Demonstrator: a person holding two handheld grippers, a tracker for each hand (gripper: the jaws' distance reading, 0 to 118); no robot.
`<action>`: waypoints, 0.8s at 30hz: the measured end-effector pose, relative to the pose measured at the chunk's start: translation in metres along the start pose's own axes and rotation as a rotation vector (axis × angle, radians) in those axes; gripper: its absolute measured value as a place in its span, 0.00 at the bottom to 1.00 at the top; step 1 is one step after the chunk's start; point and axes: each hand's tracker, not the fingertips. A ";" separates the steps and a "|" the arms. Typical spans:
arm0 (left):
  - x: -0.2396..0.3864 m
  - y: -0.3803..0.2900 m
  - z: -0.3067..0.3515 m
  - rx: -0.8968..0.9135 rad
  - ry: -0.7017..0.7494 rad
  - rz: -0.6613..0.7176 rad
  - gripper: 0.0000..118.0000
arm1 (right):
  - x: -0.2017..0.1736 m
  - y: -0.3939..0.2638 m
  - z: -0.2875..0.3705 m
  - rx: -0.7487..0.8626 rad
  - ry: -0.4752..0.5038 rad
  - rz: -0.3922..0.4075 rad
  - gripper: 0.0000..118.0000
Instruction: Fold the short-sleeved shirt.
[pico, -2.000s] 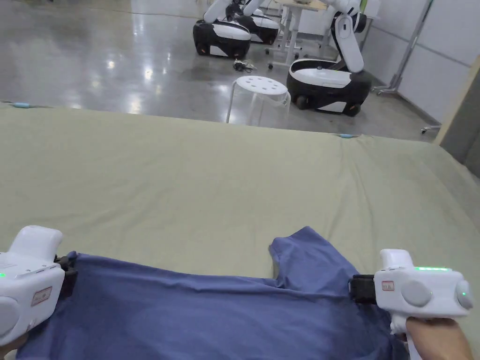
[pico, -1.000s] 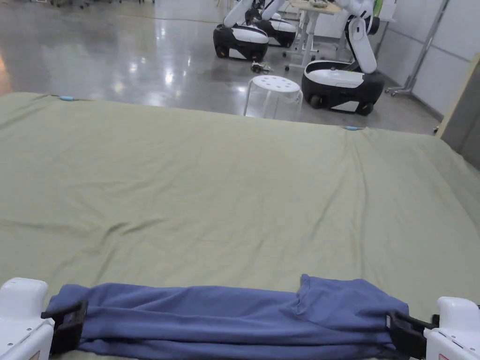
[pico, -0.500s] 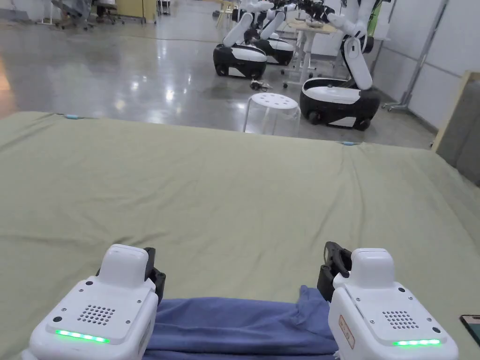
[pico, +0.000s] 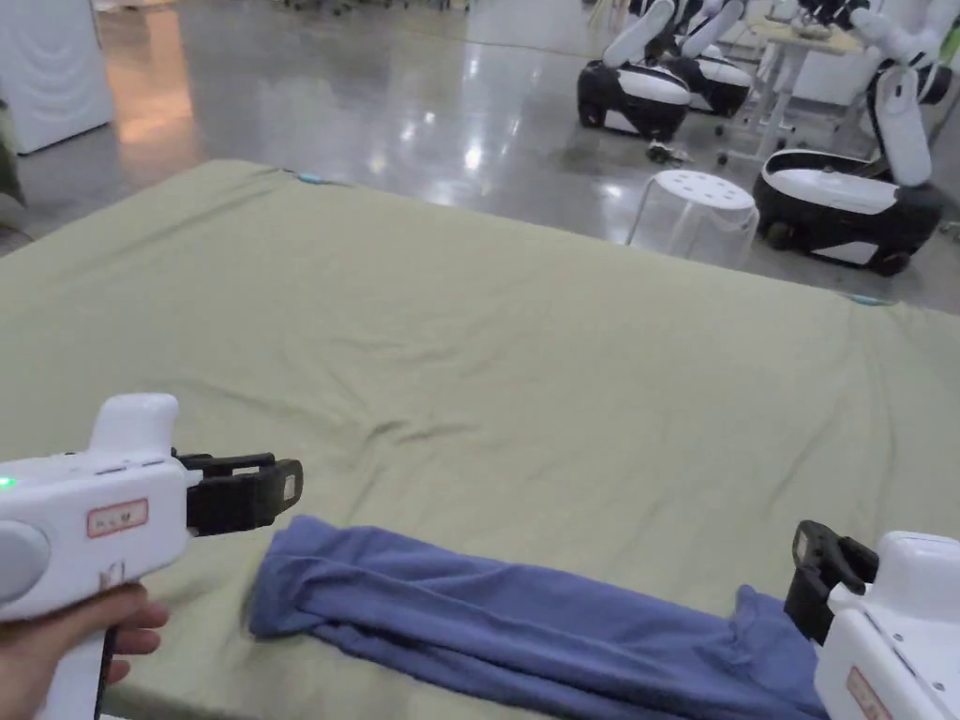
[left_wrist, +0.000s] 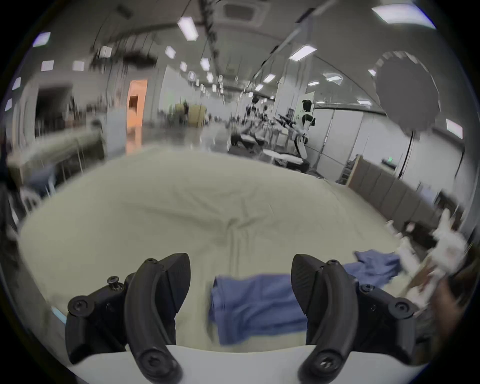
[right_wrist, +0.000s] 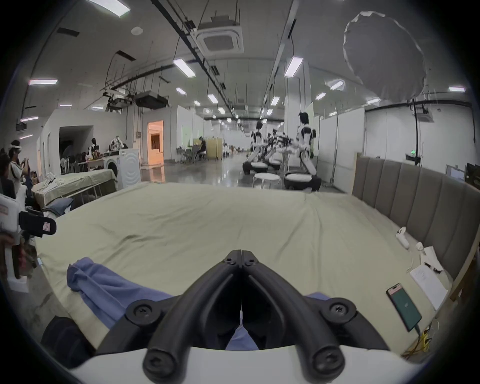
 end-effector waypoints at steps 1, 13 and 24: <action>-0.027 0.001 -0.005 -0.077 -0.086 0.112 0.68 | -0.003 -0.003 -0.001 0.000 0.003 0.000 0.00; -0.106 -0.090 -0.149 -0.274 -0.737 0.660 0.67 | -0.030 -0.012 -0.009 -0.093 0.017 0.011 0.00; -0.039 -0.030 -0.155 -0.391 -0.146 0.264 0.08 | -0.027 -0.016 -0.008 -0.116 0.004 -0.035 0.00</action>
